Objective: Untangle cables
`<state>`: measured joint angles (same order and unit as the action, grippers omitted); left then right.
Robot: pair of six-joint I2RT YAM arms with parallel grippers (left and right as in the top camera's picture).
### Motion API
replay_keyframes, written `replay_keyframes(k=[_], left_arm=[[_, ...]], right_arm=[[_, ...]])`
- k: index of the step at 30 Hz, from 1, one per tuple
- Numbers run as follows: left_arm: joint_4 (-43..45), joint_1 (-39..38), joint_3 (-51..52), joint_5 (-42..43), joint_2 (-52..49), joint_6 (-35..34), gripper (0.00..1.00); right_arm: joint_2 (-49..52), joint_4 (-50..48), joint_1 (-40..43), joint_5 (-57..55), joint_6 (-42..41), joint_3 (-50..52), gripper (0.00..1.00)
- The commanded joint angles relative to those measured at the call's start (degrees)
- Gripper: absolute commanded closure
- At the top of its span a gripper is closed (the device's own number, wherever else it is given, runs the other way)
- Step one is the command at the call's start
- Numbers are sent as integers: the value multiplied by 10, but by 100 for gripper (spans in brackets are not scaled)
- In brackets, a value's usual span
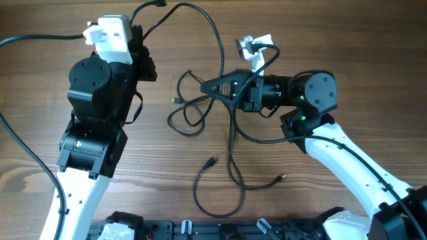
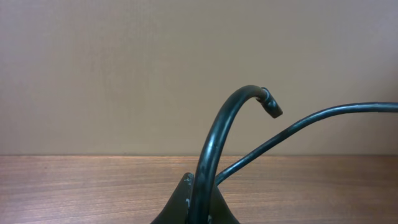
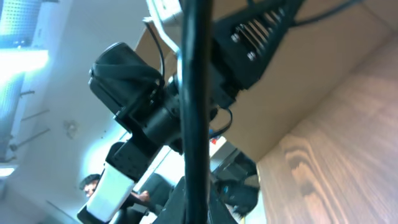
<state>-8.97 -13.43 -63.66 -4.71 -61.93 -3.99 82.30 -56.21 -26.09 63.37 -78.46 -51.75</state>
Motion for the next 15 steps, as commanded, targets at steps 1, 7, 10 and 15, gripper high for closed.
replay_keyframes(k=[1,7,10,15], left_arm=[[2,2,-1,-21,15,-8,96],[2,2,-1,-87,40,-7,96],[2,2,-1,-139,49,-8,96],[2,2,-1,-181,65,-8,96]], right_arm=[[-3,-27,-1,25,-41,-4,95],[-2,-47,-9,84,73,-4,95],[-2,-29,-26,137,156,-4,87],[-1,221,-28,82,317,-4,39]])
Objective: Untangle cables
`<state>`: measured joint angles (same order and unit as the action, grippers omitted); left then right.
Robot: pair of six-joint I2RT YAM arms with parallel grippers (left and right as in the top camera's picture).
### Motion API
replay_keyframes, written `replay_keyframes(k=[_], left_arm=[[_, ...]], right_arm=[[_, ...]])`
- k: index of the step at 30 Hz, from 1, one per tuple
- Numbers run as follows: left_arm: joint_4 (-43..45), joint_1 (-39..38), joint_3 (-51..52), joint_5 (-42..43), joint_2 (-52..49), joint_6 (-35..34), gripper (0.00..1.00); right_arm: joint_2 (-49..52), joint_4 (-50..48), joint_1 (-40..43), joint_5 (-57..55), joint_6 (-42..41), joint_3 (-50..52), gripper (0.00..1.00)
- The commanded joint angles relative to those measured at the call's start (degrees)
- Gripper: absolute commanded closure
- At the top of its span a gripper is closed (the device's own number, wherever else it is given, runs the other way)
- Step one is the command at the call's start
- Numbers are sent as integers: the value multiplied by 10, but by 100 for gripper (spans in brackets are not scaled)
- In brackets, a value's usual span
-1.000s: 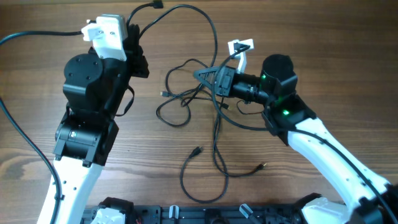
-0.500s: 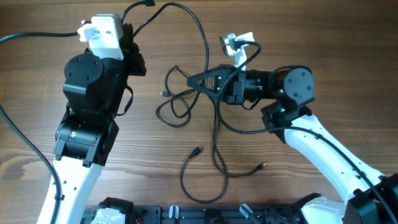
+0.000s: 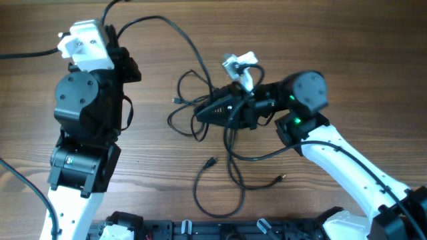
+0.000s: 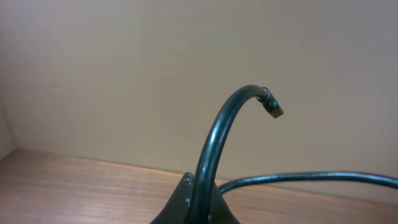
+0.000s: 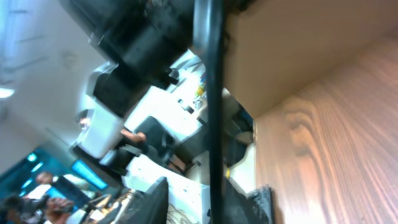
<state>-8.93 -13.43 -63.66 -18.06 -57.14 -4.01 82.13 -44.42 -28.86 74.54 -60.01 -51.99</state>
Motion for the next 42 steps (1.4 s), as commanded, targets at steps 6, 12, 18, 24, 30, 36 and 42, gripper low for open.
replay_keyframes(k=[6,12,18,24,30,36,42], left_arm=[[2,2,-1,-103,40,-7,96],[1,2,-1,-155,52,-7,96],[2,2,-1,-154,52,-8,96],[-5,2,-1,-154,52,-8,96],[-22,2,-1,-128,52,-8,96],[-23,2,-1,-110,52,-10,96],[-23,2,-1,-89,52,-10,96]], right_arm=[[1,337,0,-243,163,-1,0],[1,410,0,-383,42,-1,0],[1,460,-1,-469,-31,0,0],[43,477,-7,-508,-194,0,0],[128,413,-45,-501,-378,0,0],[214,263,-96,-532,-501,0,0],[262,209,-111,-587,-584,0,18]])
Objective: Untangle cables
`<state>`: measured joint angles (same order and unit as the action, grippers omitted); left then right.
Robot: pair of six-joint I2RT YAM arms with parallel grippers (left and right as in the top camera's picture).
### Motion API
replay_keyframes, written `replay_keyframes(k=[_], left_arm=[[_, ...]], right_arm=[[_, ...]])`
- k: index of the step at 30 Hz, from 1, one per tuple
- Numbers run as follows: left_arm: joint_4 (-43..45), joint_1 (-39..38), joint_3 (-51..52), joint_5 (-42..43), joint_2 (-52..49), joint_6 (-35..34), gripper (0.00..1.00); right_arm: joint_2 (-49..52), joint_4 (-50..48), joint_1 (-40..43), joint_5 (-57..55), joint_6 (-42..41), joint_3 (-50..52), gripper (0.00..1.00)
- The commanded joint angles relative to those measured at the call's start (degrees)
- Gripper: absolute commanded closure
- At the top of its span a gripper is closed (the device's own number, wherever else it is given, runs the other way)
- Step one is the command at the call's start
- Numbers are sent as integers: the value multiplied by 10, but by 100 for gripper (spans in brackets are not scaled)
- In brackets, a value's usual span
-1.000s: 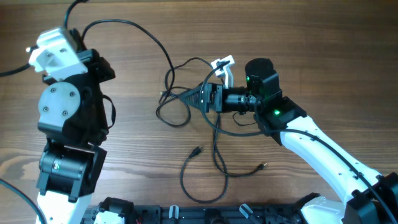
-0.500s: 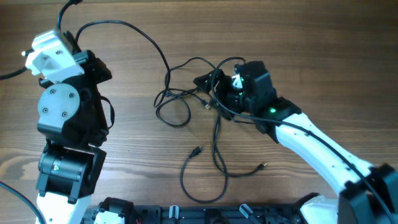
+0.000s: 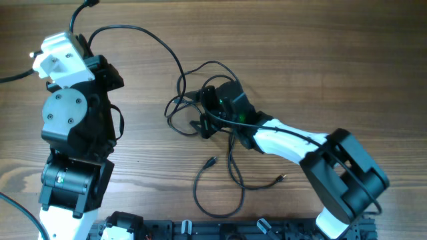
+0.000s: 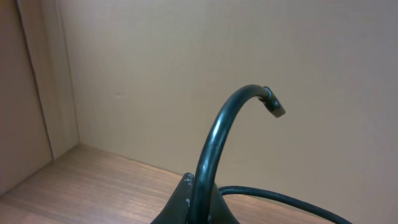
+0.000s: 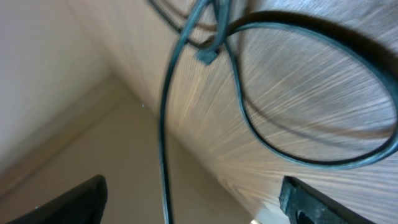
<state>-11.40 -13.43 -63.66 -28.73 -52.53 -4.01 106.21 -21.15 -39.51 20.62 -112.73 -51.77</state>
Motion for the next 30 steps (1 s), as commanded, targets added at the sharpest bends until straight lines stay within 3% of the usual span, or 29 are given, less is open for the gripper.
replay_keyframes(k=[1,8,19,26,30], left_arm=[[2,2,-1,31,6,-10,96],[0,2,-1,122,6,-17,96],[0,2,-1,148,6,-42,96],[-25,2,-1,197,6,-42,96],[-30,2,-1,201,6,-42,96]], right_arm=[[24,-31,-7,-70,-59,-3,18],[27,-55,-14,-176,-60,-5,22],[97,-92,-30,-179,-59,-35,24],[134,-99,-31,-200,-60,-61,42],[134,-101,-31,-211,-59,-61,59]])
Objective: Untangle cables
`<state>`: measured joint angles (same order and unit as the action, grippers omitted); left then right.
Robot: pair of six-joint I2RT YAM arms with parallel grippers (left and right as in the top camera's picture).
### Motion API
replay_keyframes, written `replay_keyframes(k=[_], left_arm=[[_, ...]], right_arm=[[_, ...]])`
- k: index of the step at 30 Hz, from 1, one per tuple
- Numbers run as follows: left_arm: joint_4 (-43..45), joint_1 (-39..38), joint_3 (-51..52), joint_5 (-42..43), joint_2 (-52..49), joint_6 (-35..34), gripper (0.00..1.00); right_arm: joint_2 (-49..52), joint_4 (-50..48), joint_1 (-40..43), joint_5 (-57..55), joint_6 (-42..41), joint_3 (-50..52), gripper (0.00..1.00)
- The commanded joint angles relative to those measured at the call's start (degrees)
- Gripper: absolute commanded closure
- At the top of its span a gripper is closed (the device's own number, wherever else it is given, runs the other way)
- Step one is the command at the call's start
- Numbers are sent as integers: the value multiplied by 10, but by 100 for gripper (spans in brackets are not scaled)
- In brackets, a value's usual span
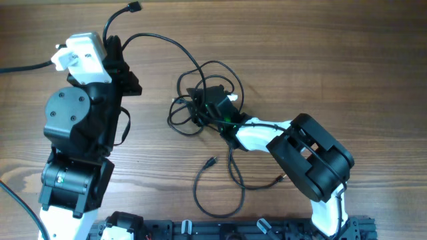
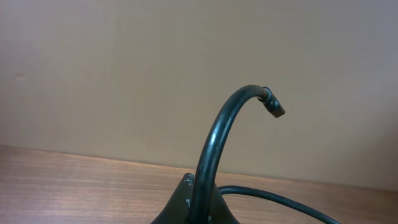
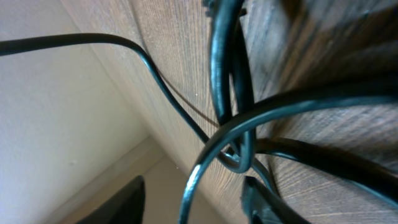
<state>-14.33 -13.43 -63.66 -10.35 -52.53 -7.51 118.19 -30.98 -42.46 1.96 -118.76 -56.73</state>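
Several black cables lie knotted in a tangle [image 1: 181, 117] on the wooden table [image 1: 347, 60]. My left gripper [image 1: 115, 48] is shut on one black cable [image 2: 214, 137] near its end. The plug [image 1: 135, 7] sticks up past the fingers, and the cable runs right into the tangle. In the left wrist view, the left gripper [image 2: 200, 198] pinches this cable. My right gripper [image 1: 208, 103] sits low in the tangle. In the right wrist view, the right gripper [image 3: 196, 202] is open, with looped strands [image 3: 227, 93] passing between its fingers [image 3: 127, 202].
Below the tangle a long loop [image 1: 217, 203] trails toward the front edge, with a small plug [image 1: 211, 161] and a jack plug [image 1: 279, 178] lying loose. A black rack [image 1: 200, 230] runs along the front. The right arm's elbow [image 1: 310, 157] bulks right of the cables.
My left gripper has moved right along the back of the table, still holding the cable end. The right gripper, still open, has gone further left and down into the tangle, its arm folded closer.
First the left gripper held the cable end at the back centre-left while the right gripper gripped a strand at the tangle's right. Then the left hand stood farther left with its cable. Later the right gripper was open at the tangle, and now sits among the loops.
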Motion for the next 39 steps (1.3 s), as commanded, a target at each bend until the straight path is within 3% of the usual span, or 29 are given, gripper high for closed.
replay_keyframes(k=[1,9,11,12,17,21,27,35,39], left_arm=[[-1,2,-1,22,6,-7,96],[-1,2,-1,45,6,-7,96],[0,2,-1,43,7,-4,96],[0,2,-1,35,7,-4,96],[0,2,-1,-73,8,-4,96],[10,2,-1,-175,8,-4,96],[34,2,-1,-316,17,-2,96],[34,2,-1,-360,53,-2,96],[34,2,-1,-360,55,-3,96]], right_arm=[[15,-3,-1,-26,1,-11,60],[15,14,-1,-45,2,-11,74],[15,26,-1,-45,3,-11,94],[15,33,-1,-45,3,-11,96],[15,-5,-1,9,4,-11,95],[15,-123,-1,53,60,-11,95],[15,-250,-1,71,63,-12,95],[15,-328,-1,102,64,-56,95],[14,-346,1,110,138,-114,95]])
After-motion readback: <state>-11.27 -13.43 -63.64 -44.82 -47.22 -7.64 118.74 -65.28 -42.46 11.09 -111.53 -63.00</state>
